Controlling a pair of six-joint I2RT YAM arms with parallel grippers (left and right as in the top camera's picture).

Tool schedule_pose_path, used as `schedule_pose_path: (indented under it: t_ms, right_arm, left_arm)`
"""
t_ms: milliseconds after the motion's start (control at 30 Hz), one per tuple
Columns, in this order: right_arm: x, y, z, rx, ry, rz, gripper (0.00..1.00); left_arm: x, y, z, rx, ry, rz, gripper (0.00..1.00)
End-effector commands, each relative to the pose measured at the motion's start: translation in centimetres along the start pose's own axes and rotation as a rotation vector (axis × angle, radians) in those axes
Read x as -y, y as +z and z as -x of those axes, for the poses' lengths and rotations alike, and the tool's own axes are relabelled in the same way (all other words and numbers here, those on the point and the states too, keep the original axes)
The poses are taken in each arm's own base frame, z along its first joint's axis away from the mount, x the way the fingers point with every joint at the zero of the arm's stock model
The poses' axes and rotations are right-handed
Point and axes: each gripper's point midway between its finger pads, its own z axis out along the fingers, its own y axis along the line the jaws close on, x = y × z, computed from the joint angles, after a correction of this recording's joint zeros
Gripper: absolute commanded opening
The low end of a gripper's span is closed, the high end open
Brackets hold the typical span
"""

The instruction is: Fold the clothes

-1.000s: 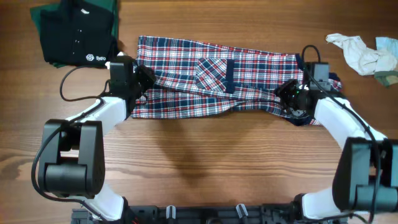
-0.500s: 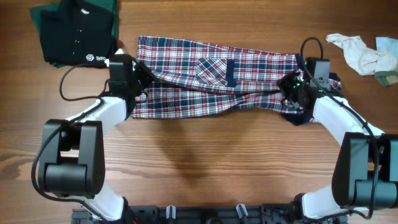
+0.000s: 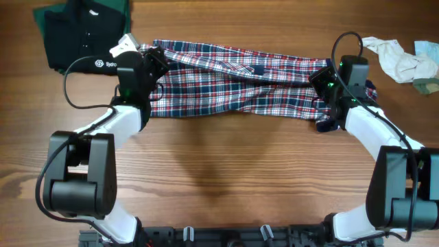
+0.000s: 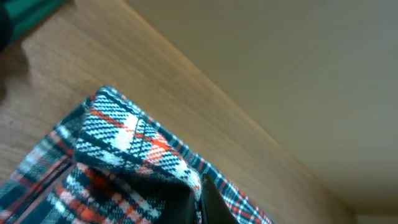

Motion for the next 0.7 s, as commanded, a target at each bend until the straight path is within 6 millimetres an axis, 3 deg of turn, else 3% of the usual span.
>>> schedule_pose_path:
  t_ms: [0, 200, 367, 533, 567, 600, 667]
  right_arm:
    - [0.2, 0.0, 1.8, 0.082, 0.0, -0.035, 0.05]
    - [-0.1, 0.4, 1.7, 0.1, -0.013, -0.036, 0.05]
    - [0.4, 1.4, 0.4, 0.09, -0.035, -0.074, 0.06]
    - [2.1, 2.7, -0.6, 0.083, -0.046, -0.133, 0.08]
    - [2.3, 2.8, -0.5, 0.091, -0.049, -0.142, 0.13]
    - [2.3, 2.9, -0.4, 0.097, -0.075, -0.146, 0.31]
    - [1.8, 2.9, 0.0, 0.109, -0.157, -0.131, 0.9]
  left_arm:
    - [0.7, 0.4, 1.2, 0.099, 0.022, 0.029, 0.04]
    - [1.6, 1.8, -0.7, 0.137, 0.04, -0.001, 0.07]
    - [0.5, 3.0, -1.9, 0.134, 0.042, -0.001, 0.13]
    - [-0.5, 3.1, -1.6, 0.165, 0.04, 0.04, 0.16]
    - [-0.5, 3.1, -1.6, 0.165, 0.04, 0.04, 0.2]
    - [-0.5, 3.1, -1.6, 0.164, 0.04, 0.041, 0.29]
    - [-0.5, 3.1, -1.6, 0.164, 0.04, 0.041, 0.43]
